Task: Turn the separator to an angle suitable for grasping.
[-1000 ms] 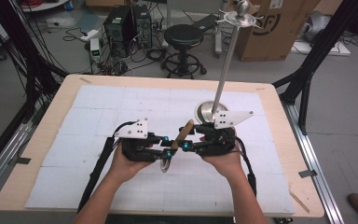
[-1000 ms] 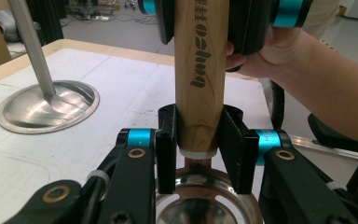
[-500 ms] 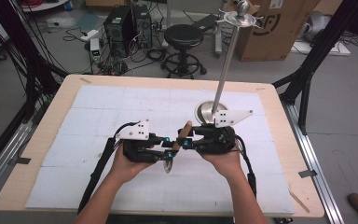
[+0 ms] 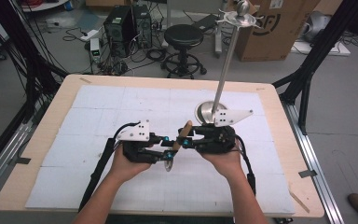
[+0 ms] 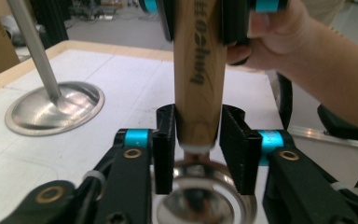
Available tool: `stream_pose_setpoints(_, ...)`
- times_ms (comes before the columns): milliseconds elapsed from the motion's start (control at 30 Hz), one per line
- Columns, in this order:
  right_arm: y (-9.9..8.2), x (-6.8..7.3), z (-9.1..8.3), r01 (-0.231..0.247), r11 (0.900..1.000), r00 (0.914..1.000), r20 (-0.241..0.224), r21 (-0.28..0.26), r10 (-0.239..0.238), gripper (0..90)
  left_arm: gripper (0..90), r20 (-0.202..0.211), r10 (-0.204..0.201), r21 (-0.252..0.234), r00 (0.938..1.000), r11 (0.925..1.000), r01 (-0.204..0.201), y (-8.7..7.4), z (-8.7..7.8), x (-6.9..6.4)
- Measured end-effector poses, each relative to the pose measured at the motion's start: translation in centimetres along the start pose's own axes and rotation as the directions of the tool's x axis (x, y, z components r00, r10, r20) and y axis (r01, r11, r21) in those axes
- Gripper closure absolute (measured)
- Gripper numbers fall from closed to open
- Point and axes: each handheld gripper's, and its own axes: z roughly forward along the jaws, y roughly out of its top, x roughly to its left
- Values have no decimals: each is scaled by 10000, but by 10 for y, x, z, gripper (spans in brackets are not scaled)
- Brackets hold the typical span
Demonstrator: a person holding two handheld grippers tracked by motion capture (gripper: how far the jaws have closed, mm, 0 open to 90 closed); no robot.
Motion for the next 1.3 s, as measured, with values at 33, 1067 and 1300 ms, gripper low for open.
stream_pose_setpoints(33, 0, 0, -1, -12, 10000, 10000, 41, 7, 12, 684, 622, -84, 37, 110, 10000, 9999, -36, 0, -1, 0)
stream_pose_setpoints(1067, 7, -4, -66, -238, 9992, 9835, 1801, 313, 178, 682, 101, -2873, -1239, 260, 9498, 9902, 1371, -23, -78, 27)
stream_pose_setpoints(1300, 6, -3, -85, -319, 9991, 9728, 2303, 284, 245, 682, 62, -3168, -1222, 376, 9406, 9893, 1412, -26, -82, 28)
